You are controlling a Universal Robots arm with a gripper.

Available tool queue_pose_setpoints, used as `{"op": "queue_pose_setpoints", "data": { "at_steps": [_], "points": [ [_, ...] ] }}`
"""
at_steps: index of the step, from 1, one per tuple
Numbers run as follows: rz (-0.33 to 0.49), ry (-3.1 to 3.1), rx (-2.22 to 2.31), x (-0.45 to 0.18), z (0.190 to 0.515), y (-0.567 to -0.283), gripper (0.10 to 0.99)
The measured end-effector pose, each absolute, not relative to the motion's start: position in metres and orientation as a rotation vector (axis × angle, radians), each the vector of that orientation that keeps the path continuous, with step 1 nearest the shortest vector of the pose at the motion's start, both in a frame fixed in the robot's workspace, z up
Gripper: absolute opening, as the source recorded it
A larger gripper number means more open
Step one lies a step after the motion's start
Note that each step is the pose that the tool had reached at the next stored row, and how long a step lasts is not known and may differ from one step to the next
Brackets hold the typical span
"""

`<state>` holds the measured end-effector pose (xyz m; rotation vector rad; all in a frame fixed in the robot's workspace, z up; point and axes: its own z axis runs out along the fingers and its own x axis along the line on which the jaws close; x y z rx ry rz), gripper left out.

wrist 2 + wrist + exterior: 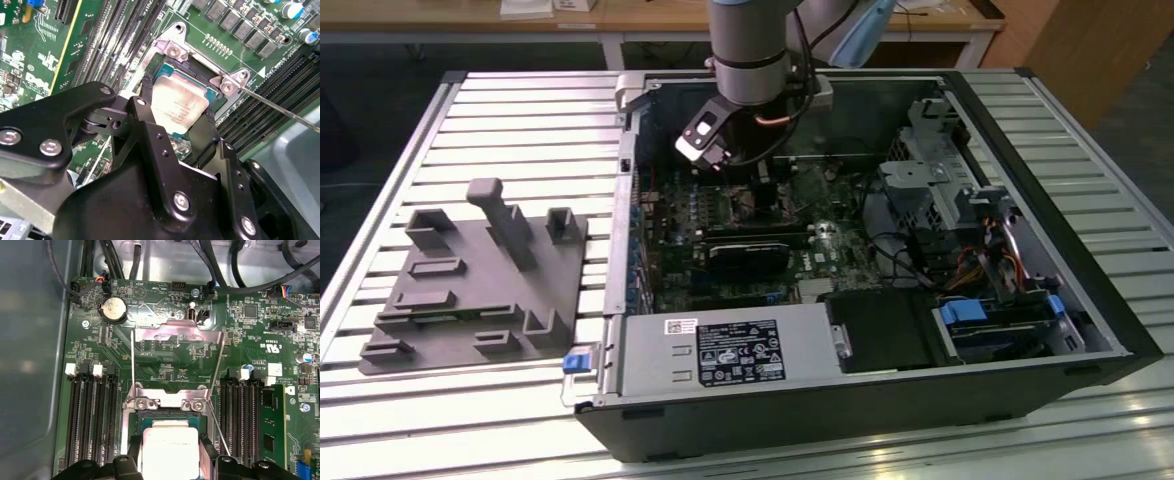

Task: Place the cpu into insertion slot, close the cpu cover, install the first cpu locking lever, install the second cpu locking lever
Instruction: 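Place the cpu into insertion slot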

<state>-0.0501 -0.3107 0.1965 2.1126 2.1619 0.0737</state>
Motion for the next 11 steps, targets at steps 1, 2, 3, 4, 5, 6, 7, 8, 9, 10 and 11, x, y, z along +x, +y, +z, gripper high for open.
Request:
{"op": "queue_pose_setpoints", "data": {
  "at_steps": [1,2,3,4,5,6,7,8,9,10,11],
  "points": [
    [0.075,2.162,2.113,-0.0501,0.1964,-0.3106,0.537],
    [0.076,2.163,2.113,-0.0501,0.1963,-0.3107,0.537],
    [0.076,2.163,2.114,-0.0501,0.1962,-0.3107,0.537],
    [0.076,2.163,2.114,-0.0501,0.1961,-0.3107,0.537],
    [0.076,2.163,2.114,-0.0500,0.1959,-0.3107,0.537],
    [0.076,2.162,2.114,-0.0499,0.1958,-0.3108,0.537],
    [0.076,2.162,2.114,-0.0497,0.1957,-0.3108,0.537],
    [0.076,2.161,2.116,-0.0494,0.1956,-0.3107,0.537],
    [0.076,2.159,2.118,-0.0489,0.1955,-0.3107,0.537],
    [0.075,2.156,2.120,-0.0484,0.1954,-0.3107,0.537],
    [0.075,2.154,2.122,-0.0481,0.1953,-0.3107,0.537]
  ]
}}
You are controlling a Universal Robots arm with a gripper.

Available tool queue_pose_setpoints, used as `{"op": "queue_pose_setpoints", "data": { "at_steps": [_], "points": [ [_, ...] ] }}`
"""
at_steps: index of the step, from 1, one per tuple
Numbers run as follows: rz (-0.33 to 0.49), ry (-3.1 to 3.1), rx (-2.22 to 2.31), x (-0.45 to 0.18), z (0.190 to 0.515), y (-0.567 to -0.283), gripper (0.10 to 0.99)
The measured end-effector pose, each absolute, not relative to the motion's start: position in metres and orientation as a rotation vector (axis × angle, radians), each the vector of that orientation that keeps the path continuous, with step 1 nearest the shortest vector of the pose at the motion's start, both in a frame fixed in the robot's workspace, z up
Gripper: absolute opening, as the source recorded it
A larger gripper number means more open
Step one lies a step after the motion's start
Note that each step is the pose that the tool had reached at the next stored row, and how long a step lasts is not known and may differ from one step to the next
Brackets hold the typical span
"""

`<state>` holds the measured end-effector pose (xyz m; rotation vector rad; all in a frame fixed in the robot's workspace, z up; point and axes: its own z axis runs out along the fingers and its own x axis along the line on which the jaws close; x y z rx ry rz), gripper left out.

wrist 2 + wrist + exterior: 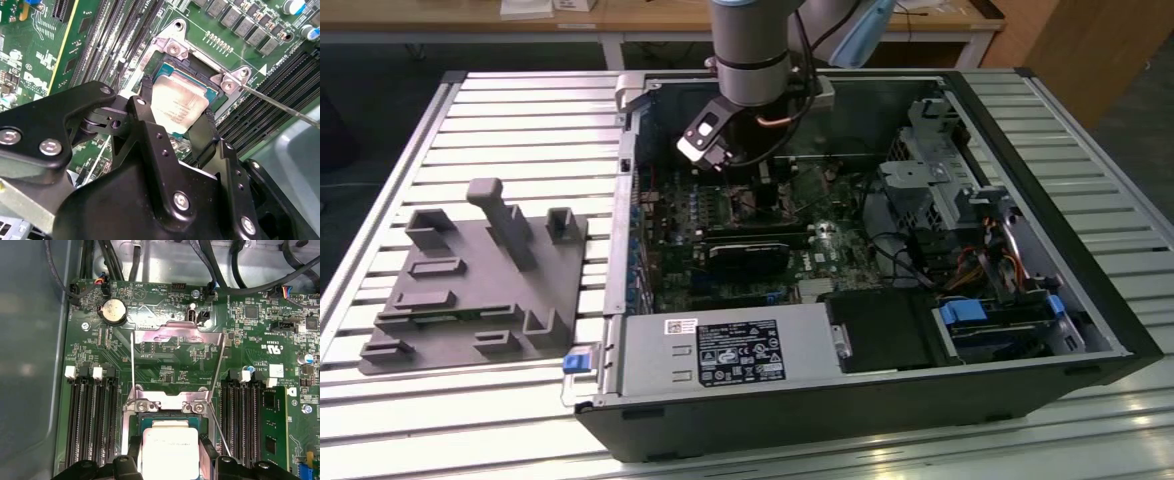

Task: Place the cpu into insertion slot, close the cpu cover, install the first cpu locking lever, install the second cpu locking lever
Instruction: 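Place the cpu into insertion slot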

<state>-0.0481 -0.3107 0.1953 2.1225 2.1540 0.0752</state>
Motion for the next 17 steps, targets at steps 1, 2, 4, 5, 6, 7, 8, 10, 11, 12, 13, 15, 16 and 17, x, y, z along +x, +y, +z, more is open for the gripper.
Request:
{"op": "queue_pose_setpoints", "data": {
  "at_steps": [1,2,4,5,6,7,8,10,11,12,13,15,16,17],
  "points": [
    [0.075,2.152,2.125,-0.0480,0.1952,-0.3107,0.537],
    [0.075,2.150,2.126,-0.0480,0.1950,-0.3108,0.537],
    [0.075,2.149,2.128,-0.0479,0.1944,-0.3107,0.537],
    [0.075,2.149,2.128,-0.0479,0.1942,-0.3108,0.537],
    [0.075,2.149,2.128,-0.0479,0.1939,-0.3107,0.537],
    [0.075,2.149,2.128,-0.0479,0.1937,-0.3107,0.537],
    [0.075,2.149,2.128,-0.0479,0.1934,-0.3107,0.537],
    [0.074,2.149,2.128,-0.0480,0.1930,-0.3108,0.537],
    [0.074,2.149,2.128,-0.0480,0.1930,-0.3108,0.537],
    [0.074,2.149,2.128,-0.0479,0.1930,-0.3108,0.537],
    [0.075,2.149,2.128,-0.0479,0.1929,-0.3107,0.537],
    [0.075,2.149,2.128,-0.0479,0.1928,-0.3108,0.537],
    [0.075,2.149,2.128,-0.0479,0.1928,-0.3108,0.537],
    [0.075,2.148,2.128,-0.0479,0.1927,-0.3107,0.537]
  ]
}}
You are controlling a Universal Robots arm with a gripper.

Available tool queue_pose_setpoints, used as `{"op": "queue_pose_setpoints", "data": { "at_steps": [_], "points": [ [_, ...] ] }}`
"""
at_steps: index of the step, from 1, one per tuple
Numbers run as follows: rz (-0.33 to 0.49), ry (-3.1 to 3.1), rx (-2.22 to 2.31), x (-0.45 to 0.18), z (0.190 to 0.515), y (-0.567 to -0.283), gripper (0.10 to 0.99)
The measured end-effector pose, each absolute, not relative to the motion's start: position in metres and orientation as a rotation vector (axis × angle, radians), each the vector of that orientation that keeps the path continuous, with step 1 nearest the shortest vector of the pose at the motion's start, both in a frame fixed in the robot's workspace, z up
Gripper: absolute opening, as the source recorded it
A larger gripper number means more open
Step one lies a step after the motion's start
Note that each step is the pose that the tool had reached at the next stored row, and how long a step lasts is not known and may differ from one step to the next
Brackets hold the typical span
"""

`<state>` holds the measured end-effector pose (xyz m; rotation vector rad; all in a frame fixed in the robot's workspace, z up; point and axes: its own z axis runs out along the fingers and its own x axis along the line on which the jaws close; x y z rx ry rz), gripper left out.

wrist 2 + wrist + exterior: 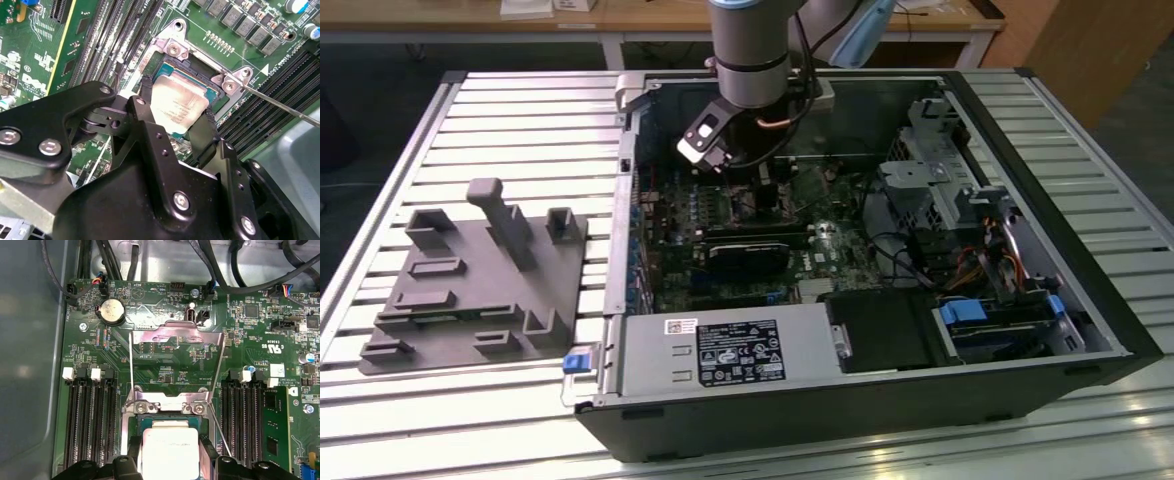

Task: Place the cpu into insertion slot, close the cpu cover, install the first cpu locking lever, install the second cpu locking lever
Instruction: 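Place the cpu into insertion slot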

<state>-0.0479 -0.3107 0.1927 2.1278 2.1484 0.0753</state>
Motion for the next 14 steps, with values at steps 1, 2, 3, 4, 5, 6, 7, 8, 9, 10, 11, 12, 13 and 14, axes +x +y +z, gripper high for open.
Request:
{"op": "queue_pose_setpoints", "data": {
  "at_steps": [1,2,3,4,5,6,7,8,9,10,11,12,13,14],
  "points": [
    [0.076,2.149,2.128,-0.0479,0.1926,-0.3107,0.549],
    [0.075,2.149,2.128,-0.0479,0.1926,-0.3107,0.549],
    [0.075,2.149,2.128,-0.0479,0.1926,-0.3107,0.612],
    [0.075,2.149,2.128,-0.0479,0.1926,-0.3107,0.612],
    [0.075,2.149,2.128,-0.0479,0.1926,-0.3107,0.612],
    [0.075,2.149,2.128,-0.0479,0.1926,-0.3107,0.612],
    [0.075,2.149,2.128,-0.0479,0.1926,-0.3108,0.612],
    [0.075,2.149,2.128,-0.0480,0.1927,-0.3108,0.612],
    [0.075,2.149,2.128,-0.0480,0.1932,-0.3108,0.612],
    [0.075,2.149,2.128,-0.0479,0.1943,-0.3107,0.612],
    [0.075,2.149,2.128,-0.0479,0.1955,-0.3107,0.612],
    [0.075,2.148,2.128,-0.0479,0.1966,-0.3107,0.612],
    [0.075,2.149,2.128,-0.0479,0.1976,-0.3107,0.612],
    [0.075,2.148,2.128,-0.0479,0.1981,-0.3107,0.612]
  ]
}}
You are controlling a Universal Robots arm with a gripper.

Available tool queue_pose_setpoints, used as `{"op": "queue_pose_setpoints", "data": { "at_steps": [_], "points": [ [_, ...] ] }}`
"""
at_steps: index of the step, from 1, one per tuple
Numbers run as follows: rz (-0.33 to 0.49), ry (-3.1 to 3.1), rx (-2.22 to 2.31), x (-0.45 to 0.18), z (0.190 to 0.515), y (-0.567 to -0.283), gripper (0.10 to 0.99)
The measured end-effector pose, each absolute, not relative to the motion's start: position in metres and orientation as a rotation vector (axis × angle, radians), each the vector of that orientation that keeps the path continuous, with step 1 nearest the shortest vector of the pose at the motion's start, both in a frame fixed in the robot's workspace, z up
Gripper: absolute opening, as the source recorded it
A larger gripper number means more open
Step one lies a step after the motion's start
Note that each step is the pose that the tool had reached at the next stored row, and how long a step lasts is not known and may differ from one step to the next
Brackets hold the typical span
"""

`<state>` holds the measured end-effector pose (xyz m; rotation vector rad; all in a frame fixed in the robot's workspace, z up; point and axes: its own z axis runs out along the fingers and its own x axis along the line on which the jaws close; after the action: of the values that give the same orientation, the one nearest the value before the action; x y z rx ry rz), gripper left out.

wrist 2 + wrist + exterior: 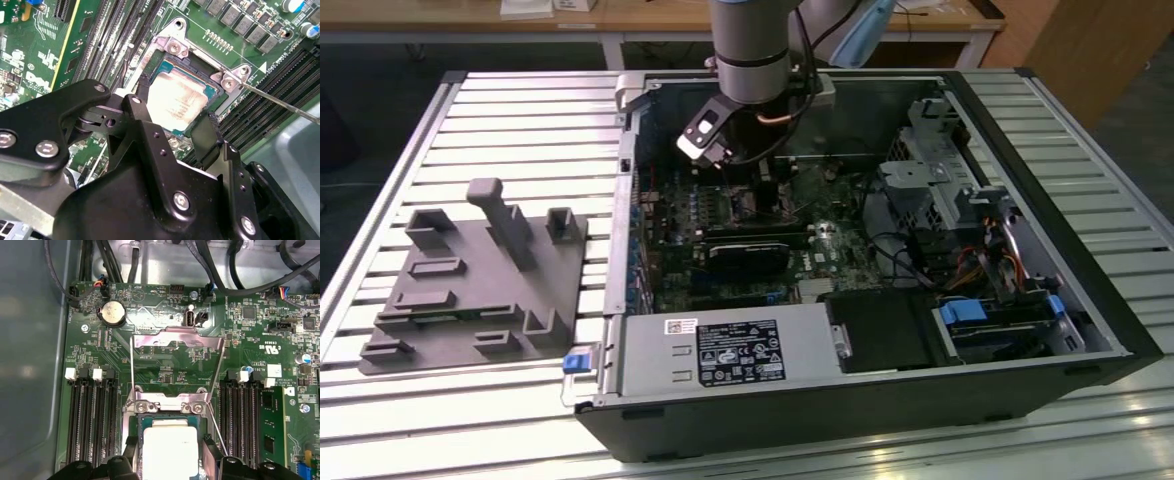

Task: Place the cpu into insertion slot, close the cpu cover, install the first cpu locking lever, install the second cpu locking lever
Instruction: 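Place the cpu into insertion slot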

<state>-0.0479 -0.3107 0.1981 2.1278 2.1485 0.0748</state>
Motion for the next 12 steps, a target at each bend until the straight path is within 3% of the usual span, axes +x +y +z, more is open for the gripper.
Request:
{"op": "queue_pose_setpoints", "data": {
  "at_steps": [12],
  "points": [
    [0.075,2.148,2.128,-0.0479,0.1983,-0.3107,0.612]
  ]
}}
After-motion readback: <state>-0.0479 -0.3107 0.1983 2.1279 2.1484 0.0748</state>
